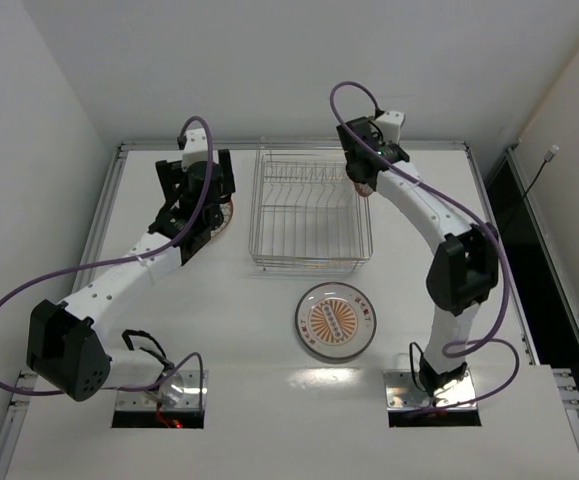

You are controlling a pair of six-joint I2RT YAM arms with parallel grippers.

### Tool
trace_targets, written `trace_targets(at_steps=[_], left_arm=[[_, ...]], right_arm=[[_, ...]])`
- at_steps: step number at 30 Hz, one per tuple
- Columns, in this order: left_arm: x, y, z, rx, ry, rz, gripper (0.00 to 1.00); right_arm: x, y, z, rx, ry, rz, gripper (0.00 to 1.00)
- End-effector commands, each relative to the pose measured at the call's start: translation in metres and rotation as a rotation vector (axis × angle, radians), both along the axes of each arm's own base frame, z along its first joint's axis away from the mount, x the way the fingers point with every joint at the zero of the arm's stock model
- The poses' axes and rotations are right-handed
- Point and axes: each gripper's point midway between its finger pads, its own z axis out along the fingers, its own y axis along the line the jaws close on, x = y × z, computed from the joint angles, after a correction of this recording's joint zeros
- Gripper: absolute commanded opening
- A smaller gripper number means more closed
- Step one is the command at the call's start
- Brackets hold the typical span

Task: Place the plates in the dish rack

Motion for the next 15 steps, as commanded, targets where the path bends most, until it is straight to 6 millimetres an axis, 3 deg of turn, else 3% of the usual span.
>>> trace_targets(at_steps=[1, 8, 15], left_arm=[[-0.001, 0.000, 0.024, -0.032, -0.067, 0.018, 1.00], [0.000, 0.003, 0.019, -0.019, -0.052, 0.036, 1.00], [0.000, 0.002, 0.016, -0.001, -0.033, 0.056, 1.00]], right_arm=[[0.022, -0.006, 0.055, -0.027, -0.213, -0.106, 0.00], [0.033, 0.012, 0.027, -0.038, -0.167, -0.065, 0.00], [0.028, 0.028, 0.002, -0.098, -0.101, -0.042, 0.03]])
